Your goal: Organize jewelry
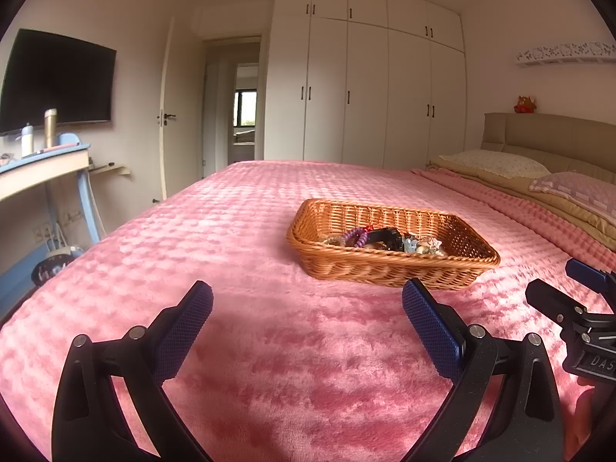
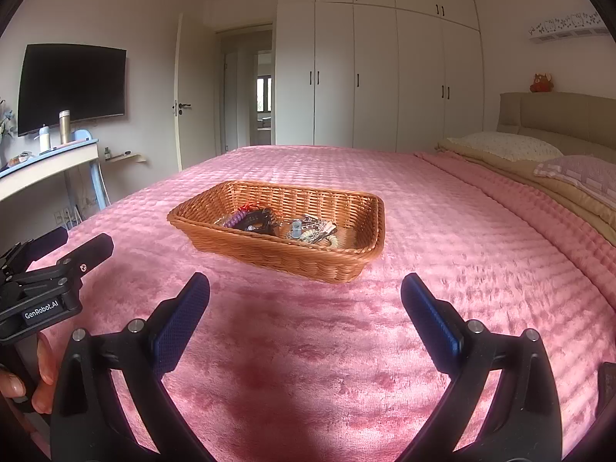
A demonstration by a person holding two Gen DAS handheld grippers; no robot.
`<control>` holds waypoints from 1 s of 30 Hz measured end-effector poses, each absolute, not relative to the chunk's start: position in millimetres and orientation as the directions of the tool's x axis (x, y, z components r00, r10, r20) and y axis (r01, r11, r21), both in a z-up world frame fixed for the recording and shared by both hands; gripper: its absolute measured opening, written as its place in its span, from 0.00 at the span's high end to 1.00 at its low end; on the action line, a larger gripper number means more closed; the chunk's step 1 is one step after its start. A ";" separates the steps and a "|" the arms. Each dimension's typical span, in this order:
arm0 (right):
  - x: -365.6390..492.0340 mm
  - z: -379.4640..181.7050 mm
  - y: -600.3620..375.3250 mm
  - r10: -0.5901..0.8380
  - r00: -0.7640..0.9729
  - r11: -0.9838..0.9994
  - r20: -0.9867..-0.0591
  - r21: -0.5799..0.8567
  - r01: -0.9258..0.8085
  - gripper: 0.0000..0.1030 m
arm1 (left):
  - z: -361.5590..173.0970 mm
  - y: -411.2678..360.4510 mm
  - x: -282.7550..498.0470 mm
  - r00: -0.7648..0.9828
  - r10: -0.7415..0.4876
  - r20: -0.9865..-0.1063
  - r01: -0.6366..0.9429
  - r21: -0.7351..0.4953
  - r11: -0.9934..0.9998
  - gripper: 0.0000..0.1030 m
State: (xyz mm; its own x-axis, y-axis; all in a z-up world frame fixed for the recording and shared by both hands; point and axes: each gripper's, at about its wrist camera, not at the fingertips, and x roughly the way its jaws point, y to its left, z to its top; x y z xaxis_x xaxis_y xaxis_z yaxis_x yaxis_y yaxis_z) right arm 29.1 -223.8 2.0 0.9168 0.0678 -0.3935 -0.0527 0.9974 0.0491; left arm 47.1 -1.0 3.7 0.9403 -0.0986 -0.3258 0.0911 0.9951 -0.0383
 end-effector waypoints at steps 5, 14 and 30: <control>28.8 2.3 -224.5 0.070 0.917 0.997 -0.393 0.051 -0.054 0.08 | 3.7 -2.1 48.3 0.940 -0.100 -0.327 0.093 -0.036 0.995 0.07; 30.9 1.4 -224.8 0.069 0.914 0.997 -0.400 0.051 -0.053 0.08 | 3.7 -3.1 48.3 0.940 -0.103 -0.324 0.099 -0.030 0.995 0.07; 31.4 1.3 -225.5 0.069 0.914 0.997 -0.399 0.047 -0.055 0.08 | 4.9 -2.0 46.2 0.944 -0.102 -0.315 0.096 -0.035 0.995 0.07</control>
State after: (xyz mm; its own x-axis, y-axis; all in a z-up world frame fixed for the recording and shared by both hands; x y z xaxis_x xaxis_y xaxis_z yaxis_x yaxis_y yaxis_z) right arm 31.4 -225.5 1.3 0.9142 0.0692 -0.3994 -0.0549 0.9974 0.0471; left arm 46.2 -2.0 4.9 0.9437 -0.1019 -0.3148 0.0956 0.9948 -0.0355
